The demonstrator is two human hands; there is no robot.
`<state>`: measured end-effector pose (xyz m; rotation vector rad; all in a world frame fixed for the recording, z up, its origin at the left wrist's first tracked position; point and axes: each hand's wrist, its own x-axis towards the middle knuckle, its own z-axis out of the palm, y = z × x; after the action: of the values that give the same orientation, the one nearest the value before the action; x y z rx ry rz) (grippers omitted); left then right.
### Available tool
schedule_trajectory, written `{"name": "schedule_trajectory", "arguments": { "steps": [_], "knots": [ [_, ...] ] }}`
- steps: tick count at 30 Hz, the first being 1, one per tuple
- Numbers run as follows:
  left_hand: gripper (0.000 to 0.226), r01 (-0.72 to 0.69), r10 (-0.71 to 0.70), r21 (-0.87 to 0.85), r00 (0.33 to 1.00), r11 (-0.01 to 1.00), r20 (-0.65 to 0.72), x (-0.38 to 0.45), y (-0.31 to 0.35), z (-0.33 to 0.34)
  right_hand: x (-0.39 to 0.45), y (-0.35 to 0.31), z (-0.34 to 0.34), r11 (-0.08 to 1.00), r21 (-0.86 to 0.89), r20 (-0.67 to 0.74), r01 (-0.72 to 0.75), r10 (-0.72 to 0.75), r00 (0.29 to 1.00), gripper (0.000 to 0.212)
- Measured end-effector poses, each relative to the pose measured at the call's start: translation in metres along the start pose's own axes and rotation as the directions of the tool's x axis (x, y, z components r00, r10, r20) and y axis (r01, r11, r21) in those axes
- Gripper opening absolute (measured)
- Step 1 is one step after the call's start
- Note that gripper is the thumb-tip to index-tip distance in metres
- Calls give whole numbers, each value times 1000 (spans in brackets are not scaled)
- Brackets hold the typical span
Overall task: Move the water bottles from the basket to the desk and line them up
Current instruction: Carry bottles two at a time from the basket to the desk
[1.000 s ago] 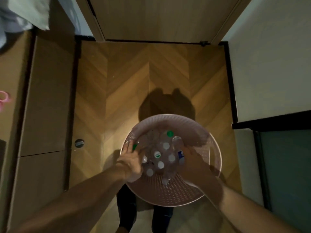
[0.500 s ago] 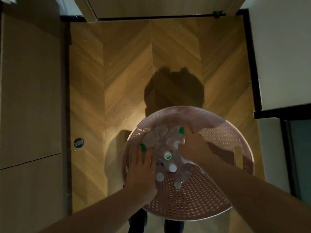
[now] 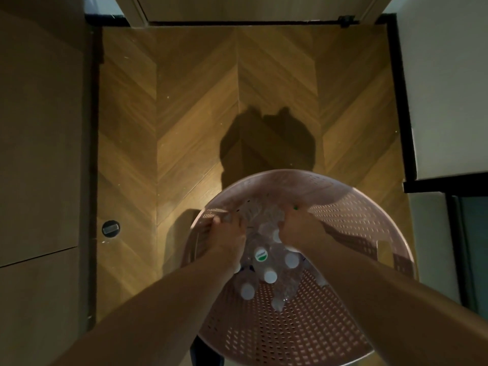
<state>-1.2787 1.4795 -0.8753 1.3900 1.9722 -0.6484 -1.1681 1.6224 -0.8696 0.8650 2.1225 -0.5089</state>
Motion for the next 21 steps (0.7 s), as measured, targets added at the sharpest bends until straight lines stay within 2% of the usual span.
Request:
{"name": "schedule_trajectory", "arguments": {
  "steps": [3,6,9,10,11,12,13,14,16,17,21],
  "knots": [
    [86,67,-66,21,997,998,-35,20,8,20,10,7,17,992,97,-37,-81,85,996,55],
    [72,99,-99,14,995,995,7,33,9,25,13,17,32,993,102,-76,-55,63,995,52],
    [86,67,-66,31,997,997,-30,42,14,36,12,23,32,995,64,-71,-77,81,994,49],
    [94,52,-52,-5,999,999,16,41,15,38,10,24,30,993,71,-73,-97,102,992,48],
    [91,2,-2,-4,999,1000,55,39,17,38,8,24,29,991,75,-82,-107,113,990,46],
    [78,30,-24,-114,998,993,59,35,19,30,5,24,26,991,78,-85,-107,113,990,46],
    [62,90,-70,-324,995,942,74,30,19,22,1,25,25,992,82,-92,-97,104,990,46],
    [53,94,-78,-452,995,887,54,29,17,17,-4,25,22,992,85,-98,-91,99,990,47],
    [54,23,-33,-285,999,958,-28,19,8,1,-17,27,17,990,104,-117,-99,111,987,49],
    [55,26,-34,-257,999,966,-29,8,4,-11,-25,27,13,988,111,-124,-107,120,985,49],
    [48,59,-102,-403,991,913,-87,-47,-10,-51,-66,27,-5,972,197,-166,-126,159,973,44]
  ]
}}
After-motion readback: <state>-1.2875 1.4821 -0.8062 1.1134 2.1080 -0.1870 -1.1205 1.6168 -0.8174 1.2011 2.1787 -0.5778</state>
